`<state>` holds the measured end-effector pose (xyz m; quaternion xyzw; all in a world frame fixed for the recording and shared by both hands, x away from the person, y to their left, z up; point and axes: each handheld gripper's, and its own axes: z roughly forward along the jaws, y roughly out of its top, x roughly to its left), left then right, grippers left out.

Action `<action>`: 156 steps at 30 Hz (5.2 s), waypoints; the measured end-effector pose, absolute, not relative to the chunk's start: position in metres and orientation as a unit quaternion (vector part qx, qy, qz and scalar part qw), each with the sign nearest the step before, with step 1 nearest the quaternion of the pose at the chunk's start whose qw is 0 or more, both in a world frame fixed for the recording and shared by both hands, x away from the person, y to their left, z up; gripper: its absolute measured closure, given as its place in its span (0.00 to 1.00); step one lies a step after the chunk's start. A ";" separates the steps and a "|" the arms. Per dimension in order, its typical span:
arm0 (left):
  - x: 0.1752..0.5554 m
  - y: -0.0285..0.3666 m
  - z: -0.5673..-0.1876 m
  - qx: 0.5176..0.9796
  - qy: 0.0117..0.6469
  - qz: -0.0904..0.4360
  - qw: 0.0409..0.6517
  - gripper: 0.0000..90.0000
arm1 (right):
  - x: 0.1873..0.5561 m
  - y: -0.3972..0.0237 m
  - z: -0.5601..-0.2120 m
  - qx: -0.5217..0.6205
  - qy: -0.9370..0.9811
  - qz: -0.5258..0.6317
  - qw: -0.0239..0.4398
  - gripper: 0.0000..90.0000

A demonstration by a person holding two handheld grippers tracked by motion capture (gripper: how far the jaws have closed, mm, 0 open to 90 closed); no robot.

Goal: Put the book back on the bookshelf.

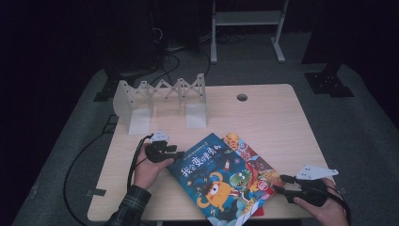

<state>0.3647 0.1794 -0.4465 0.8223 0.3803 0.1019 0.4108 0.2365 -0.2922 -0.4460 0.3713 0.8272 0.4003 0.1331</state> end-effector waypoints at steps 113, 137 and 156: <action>0.368 0.217 -0.430 0.708 0.438 -0.165 0.528 0.65 | 0.294 -0.233 -0.447 0.334 0.854 0.369 0.152 0.52; 0.375 0.213 -0.399 0.660 0.471 -0.240 0.534 0.84 | 0.303 -0.247 -0.445 0.346 0.838 0.399 0.136 0.45; 0.389 0.220 -0.333 0.656 0.469 -0.197 0.557 0.91 | 0.311 -0.286 -0.441 0.390 0.798 0.425 0.175 0.37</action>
